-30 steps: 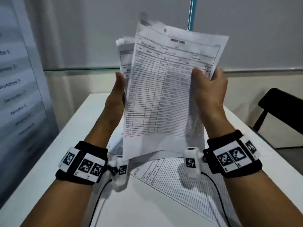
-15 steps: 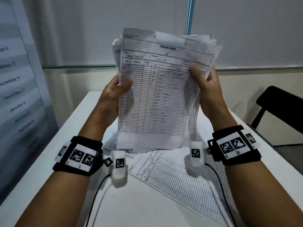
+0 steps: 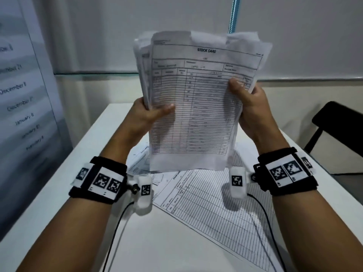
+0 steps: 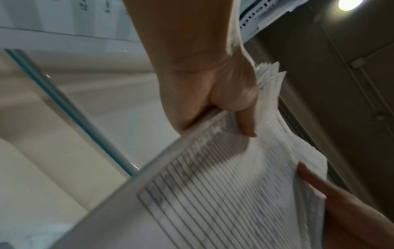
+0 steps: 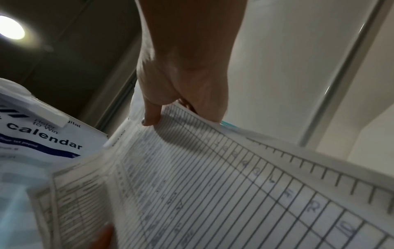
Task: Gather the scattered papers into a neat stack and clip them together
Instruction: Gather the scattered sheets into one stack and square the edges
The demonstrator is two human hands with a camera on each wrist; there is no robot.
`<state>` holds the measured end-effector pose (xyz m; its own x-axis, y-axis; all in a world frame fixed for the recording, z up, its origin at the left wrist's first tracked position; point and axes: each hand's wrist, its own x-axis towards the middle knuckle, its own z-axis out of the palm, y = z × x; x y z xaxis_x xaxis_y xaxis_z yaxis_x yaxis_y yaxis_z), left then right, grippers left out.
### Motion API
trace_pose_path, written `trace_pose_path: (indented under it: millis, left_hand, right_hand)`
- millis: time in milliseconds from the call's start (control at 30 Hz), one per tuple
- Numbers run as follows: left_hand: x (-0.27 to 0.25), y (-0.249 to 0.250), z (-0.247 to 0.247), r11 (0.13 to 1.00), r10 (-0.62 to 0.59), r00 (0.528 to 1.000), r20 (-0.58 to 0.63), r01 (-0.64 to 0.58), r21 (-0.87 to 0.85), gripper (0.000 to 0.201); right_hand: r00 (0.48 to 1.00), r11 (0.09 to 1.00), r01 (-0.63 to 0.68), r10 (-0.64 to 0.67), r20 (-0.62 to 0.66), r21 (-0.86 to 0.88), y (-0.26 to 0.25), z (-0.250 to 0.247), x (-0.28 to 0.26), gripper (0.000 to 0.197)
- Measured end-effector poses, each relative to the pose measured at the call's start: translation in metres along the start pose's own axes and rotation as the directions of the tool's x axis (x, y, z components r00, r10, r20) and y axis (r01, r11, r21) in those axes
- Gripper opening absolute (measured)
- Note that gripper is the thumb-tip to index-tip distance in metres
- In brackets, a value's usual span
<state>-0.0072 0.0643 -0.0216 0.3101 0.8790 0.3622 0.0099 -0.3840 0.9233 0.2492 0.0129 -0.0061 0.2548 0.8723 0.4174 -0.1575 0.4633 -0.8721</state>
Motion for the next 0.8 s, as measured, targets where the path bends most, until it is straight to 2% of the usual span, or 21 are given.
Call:
trace_pose_path:
  millis: [100,200,233,300,333,367,400,433,500,533,567,667,733,800]
  left_hand:
    - [0.002,0.004,0.011,0.998,0.023,0.975,-0.220,-0.010,0.060,0.014]
    - [0.008,0.012,-0.007,0.998,0.060,0.921,-0.384,-0.046,0.044,0.016]
    - [0.009,0.016,-0.016,0.996,0.090,0.898,-0.431,-0.075,0.052,0.018]
    - [0.007,0.026,-0.036,0.987,0.157,0.839,-0.522,-0.147,0.061,0.021]
    - [0.005,0.032,-0.044,0.982,0.179,0.813,-0.555,-0.180,0.055,0.017]
    - [0.003,0.038,-0.053,0.979,0.189,0.786,-0.589,-0.201,0.046,0.015]
    - [0.001,0.043,-0.061,0.975,0.197,0.756,-0.625,-0.220,0.041,0.018]
    - [0.000,0.047,-0.068,0.969,0.201,0.726,-0.658,-0.244,0.027,0.026]
    - [-0.001,0.051,-0.080,0.956,0.199,0.666,-0.718,-0.294,-0.008,0.050]
    - [-0.003,0.054,-0.083,0.949,0.201,0.653,-0.731,-0.315,-0.020,0.058]
    - [-0.004,0.056,-0.084,0.944,0.203,0.651,-0.731,-0.327,-0.029,0.060]
    - [-0.009,0.061,-0.089,0.950,0.155,0.663,-0.733,-0.303,-0.073,0.059]
    - [-0.010,0.063,-0.092,0.946,0.137,0.668,-0.732,-0.307,-0.103,0.062]
    - [-0.011,0.065,-0.094,0.942,0.119,0.674,-0.729,-0.308,-0.131,0.050]
  right_hand:
    - [0.999,0.999,0.047,-0.047,0.002,-0.022,-0.005,0.003,0.000,0.061]
    - [0.996,0.980,0.071,-0.078,-0.033,-0.188,-0.017,-0.002,0.002,0.069]
    - [0.995,0.956,0.077,-0.091,-0.035,-0.284,-0.022,-0.005,0.002,0.066]
    - [0.996,0.866,0.089,-0.081,0.038,-0.492,-0.030,-0.011,-0.001,0.047]
    - [0.992,0.790,0.096,-0.027,0.123,-0.605,-0.032,-0.012,-0.003,0.036]
    - [0.973,0.684,0.104,0.080,0.216,-0.722,-0.030,-0.010,-0.006,0.029]
    - [0.931,0.546,0.116,0.232,0.282,-0.830,-0.026,-0.006,-0.010,0.025]
    - [0.866,0.386,0.150,0.394,0.309,-0.910,-0.019,-0.002,-0.013,0.025]
    - [0.721,0.086,0.272,0.641,0.262,-0.959,0.006,0.004,-0.020,0.036]
    - [0.672,-0.019,0.322,0.709,0.215,-0.946,0.021,0.006,-0.023,0.045]
    - [0.649,-0.083,0.337,0.742,0.168,-0.938,0.036,0.005,-0.026,0.055]
    - [0.657,-0.153,0.298,0.749,0.086,-0.942,0.070,0.000,-0.031,0.074]
    - [0.667,-0.140,0.245,0.743,0.062,-0.959,0.078,0.000,-0.032,0.075]
    - [0.652,-0.099,0.201,0.756,0.057,-0.975,0.080,0.002,-0.031,0.074]
